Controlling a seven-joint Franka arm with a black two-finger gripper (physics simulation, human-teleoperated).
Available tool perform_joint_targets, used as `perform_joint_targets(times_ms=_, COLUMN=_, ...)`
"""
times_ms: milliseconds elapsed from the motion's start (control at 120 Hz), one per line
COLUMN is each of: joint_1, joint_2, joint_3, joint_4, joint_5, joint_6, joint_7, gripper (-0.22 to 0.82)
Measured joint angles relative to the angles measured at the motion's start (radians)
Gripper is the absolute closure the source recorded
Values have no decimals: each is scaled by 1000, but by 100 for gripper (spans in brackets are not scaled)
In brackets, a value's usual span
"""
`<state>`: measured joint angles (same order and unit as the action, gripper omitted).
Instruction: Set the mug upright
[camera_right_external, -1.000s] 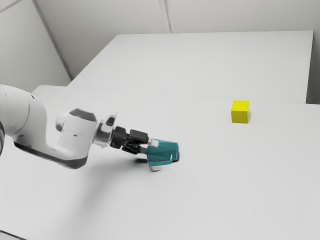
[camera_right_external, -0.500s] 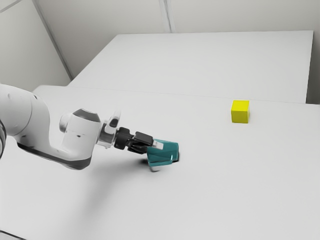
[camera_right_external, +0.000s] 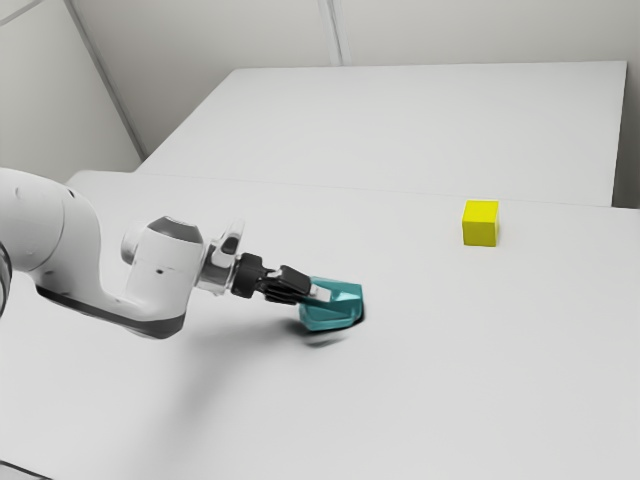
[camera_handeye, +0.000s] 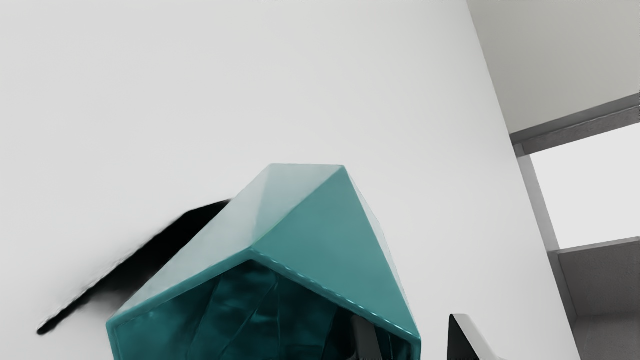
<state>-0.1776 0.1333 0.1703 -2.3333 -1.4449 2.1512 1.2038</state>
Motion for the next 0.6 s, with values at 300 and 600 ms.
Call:
perform_joint_targets(times_ms=300, joint_1=-2, joint_2=-6, joint_3=-2, joint_4=0, joint_5=-13, joint_6=6, joint_7=1, gripper=75)
perform_joint_targets(times_ms=600, joint_1=-2, joint_2=-73, joint_3=-1, joint_4=0, joint_5=-2, joint_6=10, joint_7=-3, gripper=77)
